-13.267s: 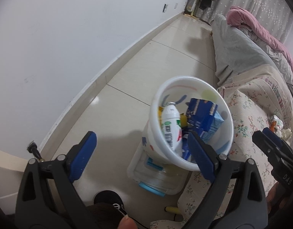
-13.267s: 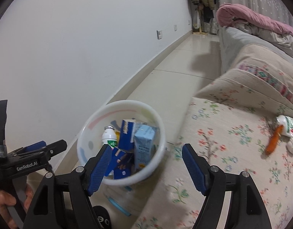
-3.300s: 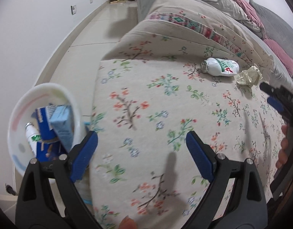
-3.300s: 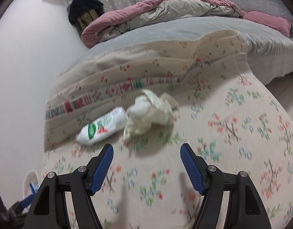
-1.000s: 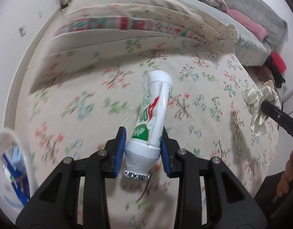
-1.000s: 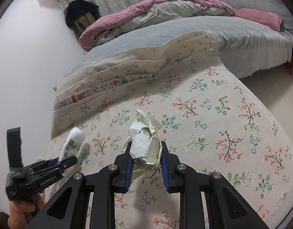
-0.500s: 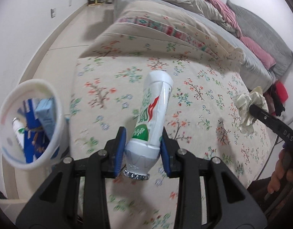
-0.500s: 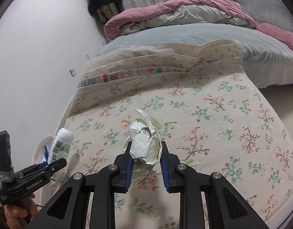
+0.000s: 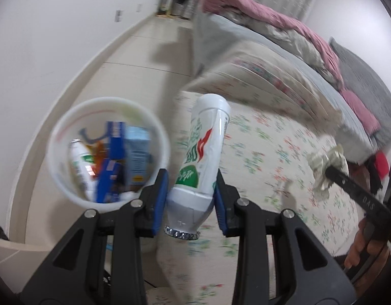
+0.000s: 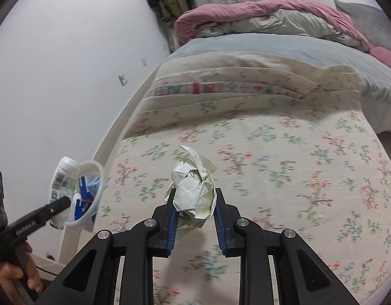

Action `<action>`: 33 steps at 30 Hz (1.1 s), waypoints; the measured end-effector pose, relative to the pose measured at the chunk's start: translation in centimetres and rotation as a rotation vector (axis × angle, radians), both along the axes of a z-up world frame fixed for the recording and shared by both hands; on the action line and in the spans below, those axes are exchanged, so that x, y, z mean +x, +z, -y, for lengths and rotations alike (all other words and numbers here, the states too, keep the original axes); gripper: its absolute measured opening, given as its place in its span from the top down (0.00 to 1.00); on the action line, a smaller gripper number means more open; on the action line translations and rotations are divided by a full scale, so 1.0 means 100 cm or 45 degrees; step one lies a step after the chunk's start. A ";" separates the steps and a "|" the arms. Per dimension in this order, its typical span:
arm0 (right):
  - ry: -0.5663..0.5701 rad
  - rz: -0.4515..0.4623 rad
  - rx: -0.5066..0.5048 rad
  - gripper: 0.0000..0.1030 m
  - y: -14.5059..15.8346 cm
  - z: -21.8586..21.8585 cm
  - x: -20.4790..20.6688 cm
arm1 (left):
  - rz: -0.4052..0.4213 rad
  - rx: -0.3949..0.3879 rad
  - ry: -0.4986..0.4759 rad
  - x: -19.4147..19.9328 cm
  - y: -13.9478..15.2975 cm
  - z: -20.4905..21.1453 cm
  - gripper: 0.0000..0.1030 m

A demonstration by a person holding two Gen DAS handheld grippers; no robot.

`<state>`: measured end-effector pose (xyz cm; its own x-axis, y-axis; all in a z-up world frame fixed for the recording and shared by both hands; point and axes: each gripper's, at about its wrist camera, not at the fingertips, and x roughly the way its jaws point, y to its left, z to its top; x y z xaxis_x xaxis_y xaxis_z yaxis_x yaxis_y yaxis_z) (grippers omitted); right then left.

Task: Collect trash
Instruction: 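Carry the white bottle and crumpled tissues over to the bin, then open the left gripper to drop the bottle while the right drops the tissues into the bin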

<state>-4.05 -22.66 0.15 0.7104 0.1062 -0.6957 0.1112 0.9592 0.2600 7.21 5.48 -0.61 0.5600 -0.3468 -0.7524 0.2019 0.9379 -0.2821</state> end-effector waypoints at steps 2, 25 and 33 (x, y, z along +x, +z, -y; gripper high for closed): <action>0.028 -0.002 -0.007 0.75 -0.001 -0.010 0.005 | -0.006 -0.007 0.064 0.003 -0.004 -0.018 0.65; 0.254 -0.052 -0.038 0.74 -0.020 -0.098 0.045 | -0.089 -0.068 0.343 0.056 -0.057 -0.097 0.36; 0.363 -0.031 0.029 0.74 -0.015 -0.131 0.064 | -0.097 0.102 0.374 0.024 -0.044 -0.107 0.21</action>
<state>2.34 -9.52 -1.35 0.6326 0.3149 -0.7076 -0.1554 0.9466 0.2824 9.59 16.17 -5.01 0.5681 -0.1169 -0.8146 -0.0998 0.9728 -0.2091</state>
